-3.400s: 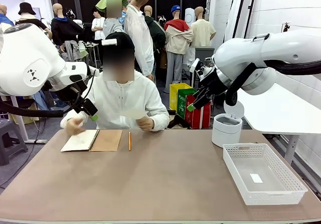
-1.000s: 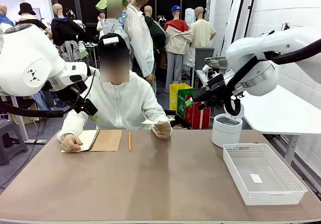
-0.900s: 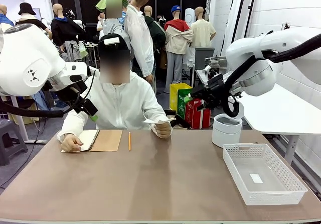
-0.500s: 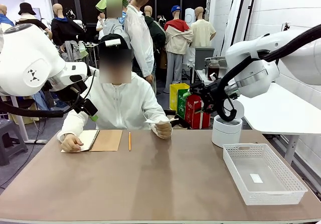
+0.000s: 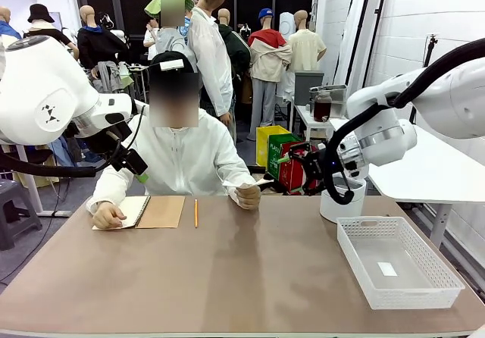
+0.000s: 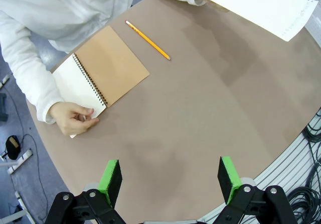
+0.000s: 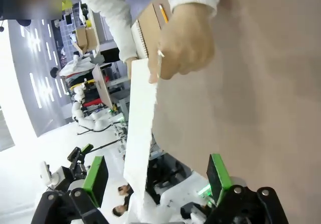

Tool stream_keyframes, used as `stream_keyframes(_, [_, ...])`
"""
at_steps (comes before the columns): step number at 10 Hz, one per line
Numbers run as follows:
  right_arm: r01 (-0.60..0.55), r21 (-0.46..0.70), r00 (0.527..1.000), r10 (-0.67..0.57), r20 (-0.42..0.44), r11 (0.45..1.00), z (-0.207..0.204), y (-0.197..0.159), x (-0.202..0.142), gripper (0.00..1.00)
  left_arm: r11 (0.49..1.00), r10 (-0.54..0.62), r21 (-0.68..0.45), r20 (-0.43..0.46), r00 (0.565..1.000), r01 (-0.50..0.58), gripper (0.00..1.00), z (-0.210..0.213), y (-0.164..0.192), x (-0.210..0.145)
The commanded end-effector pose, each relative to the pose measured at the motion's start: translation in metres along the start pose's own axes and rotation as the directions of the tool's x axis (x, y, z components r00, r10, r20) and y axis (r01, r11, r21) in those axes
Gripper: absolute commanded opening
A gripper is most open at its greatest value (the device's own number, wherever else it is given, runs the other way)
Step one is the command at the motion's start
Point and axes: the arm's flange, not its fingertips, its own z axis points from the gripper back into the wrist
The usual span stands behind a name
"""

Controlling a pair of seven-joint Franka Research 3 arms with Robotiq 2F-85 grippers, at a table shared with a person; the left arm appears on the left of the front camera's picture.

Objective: Sort the paper based on its condition.
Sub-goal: If a person hands you a paper, place it in the Organizing basket , and if it's crumpled, put it in the Trash can.

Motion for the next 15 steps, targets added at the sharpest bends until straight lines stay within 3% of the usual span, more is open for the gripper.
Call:
stream_keyframes(1, [0.083,0.037,0.996,-0.081,-0.039,0.996,-0.005,-0.007,0.000,1.00,1.000,0.001,-0.004,0.004,1.000,-0.001,1.00,0.001,0.001,0.000])
stream_keyframes(6, [0.044,0.011,0.998,-0.044,-0.037,0.999,-0.004,-0.011,0.001,1.00,1.000,0.001,-0.004,0.004,1.000,-0.001,1.00,0.001,0.001,0.000])
stream_keyframes(11, [0.182,0.066,0.963,-0.165,-0.211,0.981,-0.036,-0.012,0.025,1.00,1.000,0.001,-0.004,0.004,1.000,-0.001,1.00,0.001,0.001,0.000])
stream_keyframes(15, [0.222,0.075,0.941,-0.193,-0.277,0.972,-0.053,-0.009,0.035,1.00,1.000,0.001,-0.004,0.004,1.000,-0.001,1.00,0.001,0.001,0.000])
